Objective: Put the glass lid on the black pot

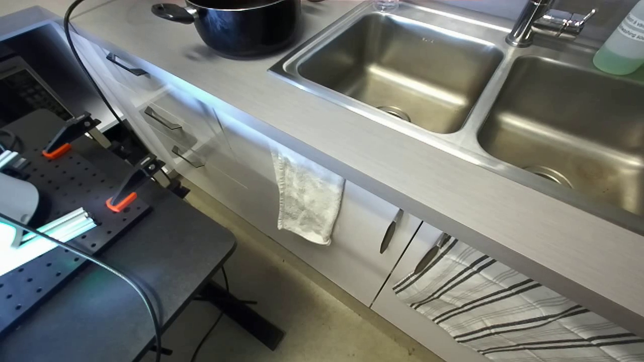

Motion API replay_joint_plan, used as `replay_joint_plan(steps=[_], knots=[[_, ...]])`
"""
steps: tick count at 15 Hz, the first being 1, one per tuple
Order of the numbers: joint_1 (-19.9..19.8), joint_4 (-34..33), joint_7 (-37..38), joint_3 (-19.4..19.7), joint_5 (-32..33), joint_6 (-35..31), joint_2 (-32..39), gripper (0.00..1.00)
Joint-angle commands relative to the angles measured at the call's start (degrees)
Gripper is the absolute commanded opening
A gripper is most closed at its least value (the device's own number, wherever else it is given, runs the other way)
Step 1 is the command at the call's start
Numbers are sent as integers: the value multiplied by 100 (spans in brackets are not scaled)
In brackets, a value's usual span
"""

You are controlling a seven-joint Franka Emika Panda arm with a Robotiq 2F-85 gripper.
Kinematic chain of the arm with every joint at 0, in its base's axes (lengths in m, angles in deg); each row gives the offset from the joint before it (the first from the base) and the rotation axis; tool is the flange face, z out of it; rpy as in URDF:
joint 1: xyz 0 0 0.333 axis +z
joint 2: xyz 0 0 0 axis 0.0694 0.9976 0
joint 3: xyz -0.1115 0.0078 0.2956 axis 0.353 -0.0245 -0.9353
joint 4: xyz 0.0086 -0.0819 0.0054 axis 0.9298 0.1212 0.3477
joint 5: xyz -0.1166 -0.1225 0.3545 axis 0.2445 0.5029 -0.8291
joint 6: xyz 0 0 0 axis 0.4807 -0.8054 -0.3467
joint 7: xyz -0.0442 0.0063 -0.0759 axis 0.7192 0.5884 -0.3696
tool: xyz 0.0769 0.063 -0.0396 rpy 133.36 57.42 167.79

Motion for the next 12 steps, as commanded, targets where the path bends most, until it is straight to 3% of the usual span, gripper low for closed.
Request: replay_joint_plan(steps=[1,12], knots=[[-28,104,-34,148,-5,365,-472,23],[-568,471,232,853,-17,917,-946,23]])
